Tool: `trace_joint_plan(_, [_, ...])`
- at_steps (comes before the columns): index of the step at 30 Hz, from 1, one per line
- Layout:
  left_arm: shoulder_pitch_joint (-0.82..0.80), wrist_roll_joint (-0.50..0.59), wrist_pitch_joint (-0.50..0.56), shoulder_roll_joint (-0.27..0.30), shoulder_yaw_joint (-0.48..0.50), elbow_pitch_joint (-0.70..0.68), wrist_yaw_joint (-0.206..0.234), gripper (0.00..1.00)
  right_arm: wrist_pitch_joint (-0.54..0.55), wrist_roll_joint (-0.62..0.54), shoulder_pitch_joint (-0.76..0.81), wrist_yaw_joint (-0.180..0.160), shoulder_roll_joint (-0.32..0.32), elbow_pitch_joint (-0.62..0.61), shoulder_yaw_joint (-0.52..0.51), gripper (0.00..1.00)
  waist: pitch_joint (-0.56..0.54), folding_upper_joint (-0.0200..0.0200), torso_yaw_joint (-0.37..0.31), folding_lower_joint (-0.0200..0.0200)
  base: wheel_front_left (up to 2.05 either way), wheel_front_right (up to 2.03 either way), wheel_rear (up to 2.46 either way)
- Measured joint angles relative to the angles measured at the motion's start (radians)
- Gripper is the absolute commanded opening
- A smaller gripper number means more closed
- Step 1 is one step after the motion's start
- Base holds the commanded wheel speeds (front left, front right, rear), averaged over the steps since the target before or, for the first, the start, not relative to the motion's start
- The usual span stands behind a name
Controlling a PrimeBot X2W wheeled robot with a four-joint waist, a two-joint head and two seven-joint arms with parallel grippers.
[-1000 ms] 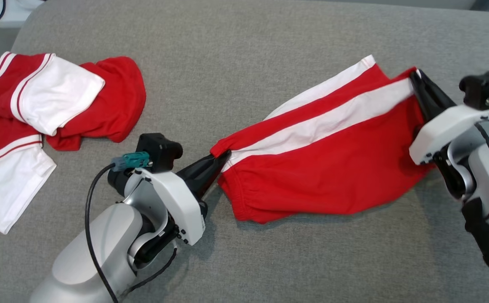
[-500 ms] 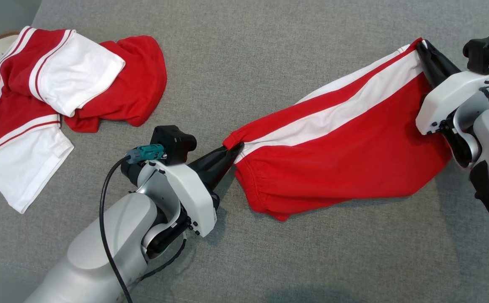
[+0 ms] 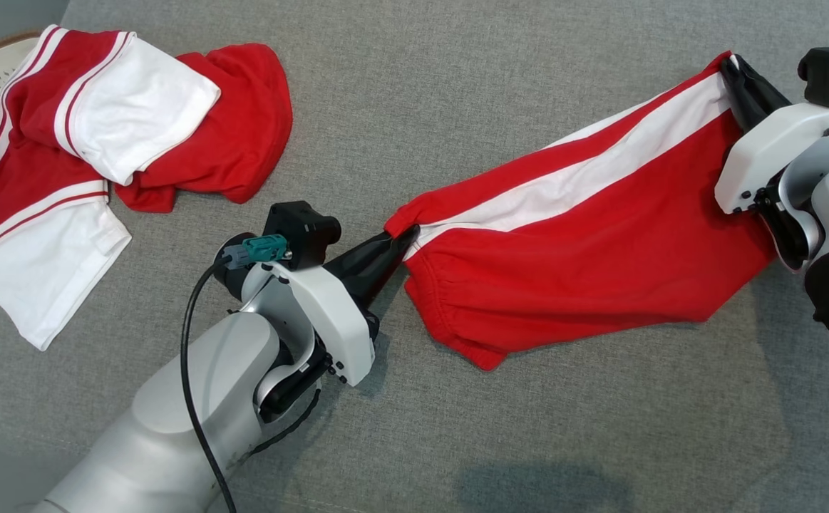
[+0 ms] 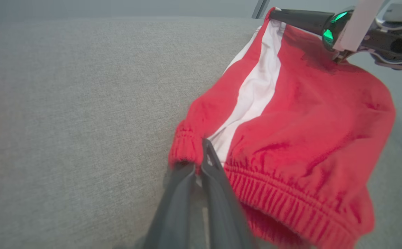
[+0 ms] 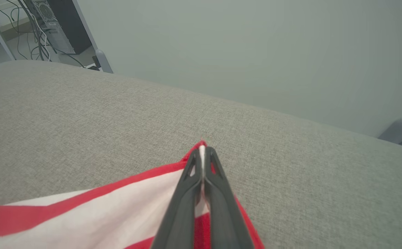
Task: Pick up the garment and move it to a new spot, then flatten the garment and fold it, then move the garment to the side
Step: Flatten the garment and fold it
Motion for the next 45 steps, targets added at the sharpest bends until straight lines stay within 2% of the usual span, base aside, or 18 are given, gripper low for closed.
trace_joint_plan(1, [-0.004, 0.000, -0.006, -0.001, -0.005, 0.012, 0.000, 1.00, 0.000, 0.004, -0.003, 0.000, 0.002, 0.006, 0.005, 0.37, 0.000, 0.0000, -0.001, 0.0000, 0.00, 0.00, 0.00])
trace_joint_plan(2, [-0.010, 0.000, -0.013, -0.003, -0.006, 0.024, 0.000, 1.00, -0.003, 0.009, -0.007, 0.000, 0.003, 0.012, 0.011, 0.82, 0.001, 0.0000, -0.003, 0.0000, 0.00, 0.00, 0.00])
trace_joint_plan(3, [-0.014, 0.000, -0.017, -0.005, -0.010, 0.037, 0.000, 1.00, -0.006, 0.011, -0.013, 0.000, 0.003, 0.014, 0.020, 1.00, 0.000, 0.0000, -0.005, 0.0000, 0.00, 0.00, 0.00])
trace_joint_plan(10, [-0.032, 0.002, -0.039, -0.024, -0.022, 0.106, 0.000, 1.00, -0.017, 0.017, -0.020, 0.000, 0.003, 0.010, 0.043, 1.00, -0.009, 0.0000, -0.020, 0.0000, 0.00, 0.00, 0.00])
trace_joint_plan(13, [-0.032, 0.004, -0.056, -0.023, -0.022, 0.132, 0.002, 1.00, -0.017, 0.010, -0.020, 0.000, -0.001, -0.031, 0.029, 1.00, -0.022, 0.0000, -0.028, 0.0000, 0.00, 0.00, 0.00])
trace_joint_plan(21, [0.005, -0.003, -0.034, 0.014, -0.022, 0.138, 0.026, 1.00, -0.018, -0.078, 0.033, 0.000, -0.003, -0.134, -0.037, 1.00, -0.081, 0.0000, -0.051, 0.0000, 0.00, 0.00, 0.00])
trace_joint_plan(24, [0.051, -0.009, -0.046, 0.044, -0.014, 0.107, 0.060, 1.00, -0.018, -0.104, 0.091, 0.000, -0.002, -0.184, -0.080, 1.00, -0.110, 0.0000, -0.058, 0.0000, 0.00, 0.00, 0.00])
trace_joint_plan(32, [0.185, 0.002, -0.174, 0.103, 0.087, -0.050, 0.214, 1.00, -0.019, -0.218, 0.284, 0.000, 0.004, -0.352, -0.259, 1.00, -0.200, 0.0000, -0.071, 0.0000, 0.00, 0.00, 0.00])
trace_joint_plan(37, [0.322, 0.097, -0.179, 0.098, 0.225, -0.192, 0.303, 1.00, -0.020, -0.284, 0.446, 0.000, 0.038, -0.478, -0.383, 1.00, -0.263, 0.0000, -0.080, 0.0000, 0.00, 0.00, 0.00])
trace_joint_plan(40, [0.402, 0.188, -0.182, 0.084, 0.307, -0.278, 0.311, 1.00, -0.020, -0.324, 0.547, 0.000, 0.064, -0.551, -0.460, 1.00, -0.302, 0.0000, -0.086, 0.0000, 0.00, 0.00, 0.00])
trace_joint_plan(45, [0.548, 0.292, -0.184, 0.040, 0.397, -0.331, 0.314, 1.00, -0.020, -0.367, 0.703, 0.000, 0.118, -0.650, -0.547, 1.00, -0.361, 0.0000, -0.105, 0.0000, 0.00, 0.00, 0.00])
